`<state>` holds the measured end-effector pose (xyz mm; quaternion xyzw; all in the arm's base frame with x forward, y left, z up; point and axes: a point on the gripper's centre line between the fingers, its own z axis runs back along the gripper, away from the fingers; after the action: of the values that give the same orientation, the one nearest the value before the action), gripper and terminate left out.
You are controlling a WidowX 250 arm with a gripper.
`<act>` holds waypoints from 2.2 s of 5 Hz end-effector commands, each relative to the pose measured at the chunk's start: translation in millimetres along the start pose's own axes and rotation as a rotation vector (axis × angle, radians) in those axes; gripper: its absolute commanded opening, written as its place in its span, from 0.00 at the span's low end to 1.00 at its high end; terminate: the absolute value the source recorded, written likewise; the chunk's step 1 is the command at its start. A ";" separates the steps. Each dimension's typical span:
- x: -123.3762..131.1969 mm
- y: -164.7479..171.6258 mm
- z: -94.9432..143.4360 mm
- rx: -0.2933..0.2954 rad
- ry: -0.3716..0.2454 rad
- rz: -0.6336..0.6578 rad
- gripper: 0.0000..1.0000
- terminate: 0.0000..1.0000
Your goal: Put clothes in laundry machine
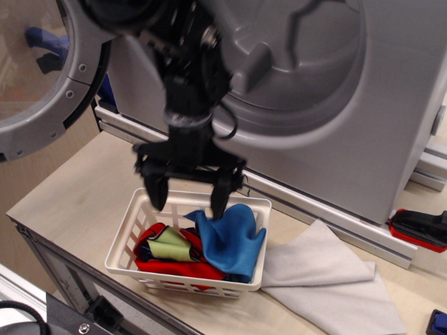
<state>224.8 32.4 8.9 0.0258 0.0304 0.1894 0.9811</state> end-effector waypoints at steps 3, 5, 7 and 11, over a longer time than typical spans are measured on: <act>-3.3 -4.3 -49.1 -0.214 -0.041 0.124 1.00 0.00; 4.8 -10.7 -66.9 -0.240 -0.018 0.064 0.00 0.00; 18.3 -16.4 -46.7 -0.109 -0.220 -0.250 0.00 0.00; 20.5 -34.5 60.3 -0.208 -0.368 -0.400 0.00 0.00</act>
<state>261.8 7.8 52.6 -0.0527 -0.1404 -0.0110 0.9886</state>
